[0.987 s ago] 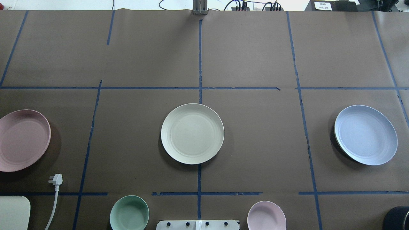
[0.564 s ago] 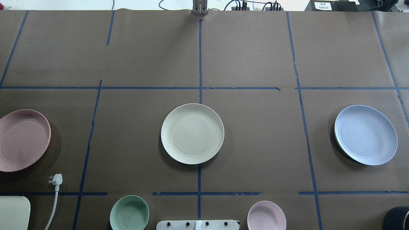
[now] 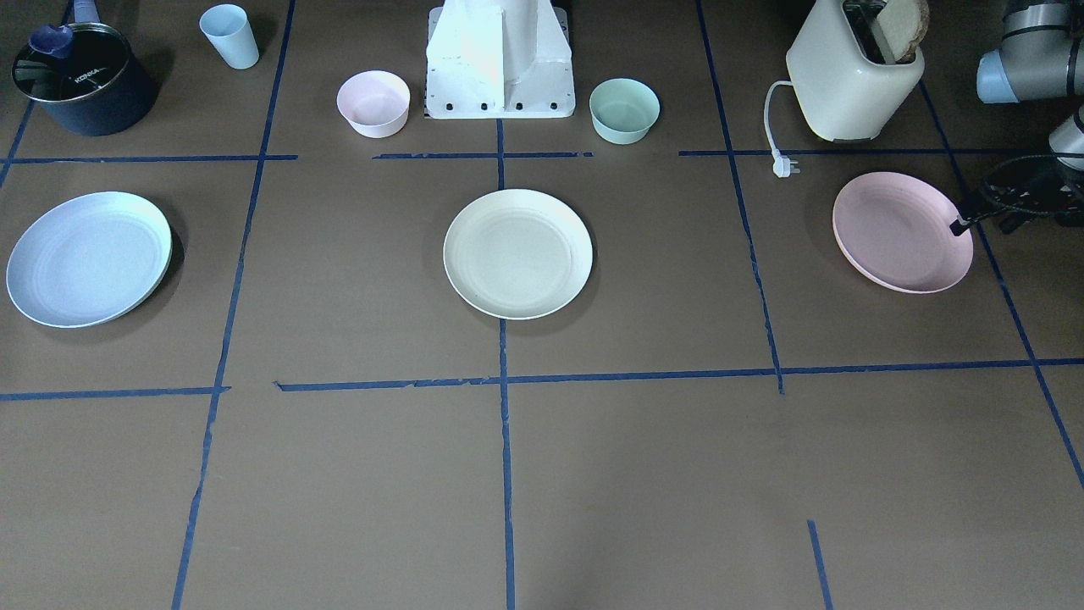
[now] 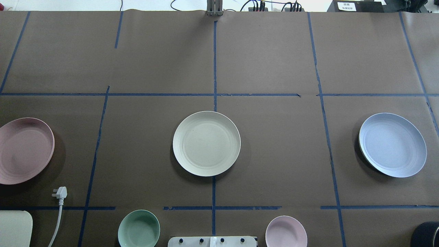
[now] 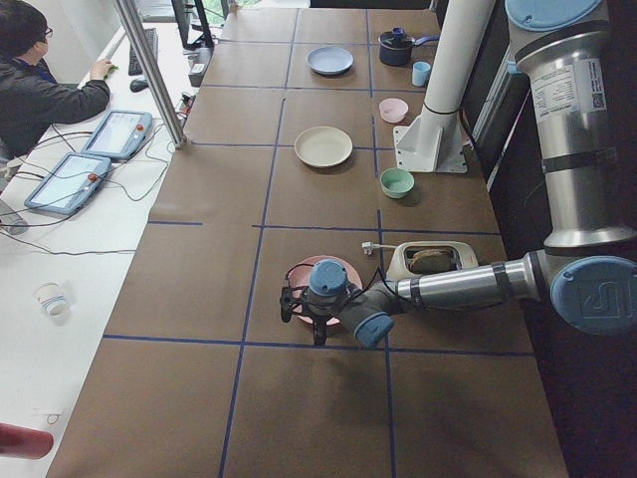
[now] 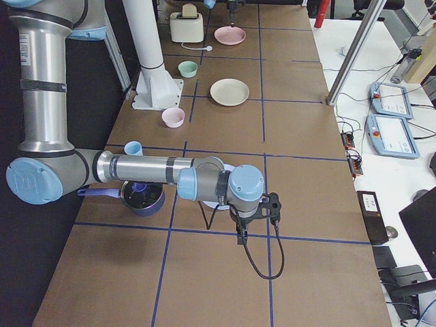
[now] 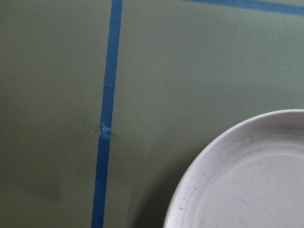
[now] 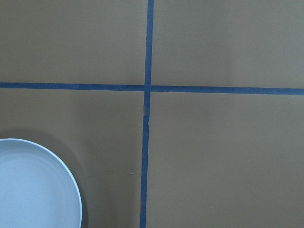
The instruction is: Stack three plates with pink and blue
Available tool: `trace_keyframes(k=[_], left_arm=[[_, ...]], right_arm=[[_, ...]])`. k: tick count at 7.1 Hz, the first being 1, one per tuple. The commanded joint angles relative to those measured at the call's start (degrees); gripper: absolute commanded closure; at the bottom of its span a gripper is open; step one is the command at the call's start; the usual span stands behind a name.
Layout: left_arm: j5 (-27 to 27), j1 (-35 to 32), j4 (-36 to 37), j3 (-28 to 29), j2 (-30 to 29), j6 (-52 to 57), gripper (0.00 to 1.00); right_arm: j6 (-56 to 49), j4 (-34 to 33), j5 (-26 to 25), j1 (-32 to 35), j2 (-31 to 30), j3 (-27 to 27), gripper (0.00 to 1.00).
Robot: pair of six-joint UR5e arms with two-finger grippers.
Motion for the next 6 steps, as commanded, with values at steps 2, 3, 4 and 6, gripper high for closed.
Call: trace_keyframes(k=[2, 3, 4, 6], left_arm=[[0.2, 2.0, -0.3, 0.6, -0.2, 0.0, 0.05], [0.1, 2.0, -0.4, 0.6, -0.2, 0.1, 0.40], [0.1, 2.0, -0.4, 0.6, -0.3, 0.2, 0.66], [-0.3, 2.1, -0.2, 0.5, -1.0, 0.1, 0.94]], right_arm=[[0.0, 0.0, 0.1, 0.0, 0.0, 0.1, 0.00], [0.0, 0.0, 0.1, 0.0, 0.0, 0.5, 0.00], [0.0, 0.0, 0.1, 0.0, 0.0, 0.7, 0.00], [0.1, 0.0, 0.1, 0.0, 0.1, 0.8, 0.00]])
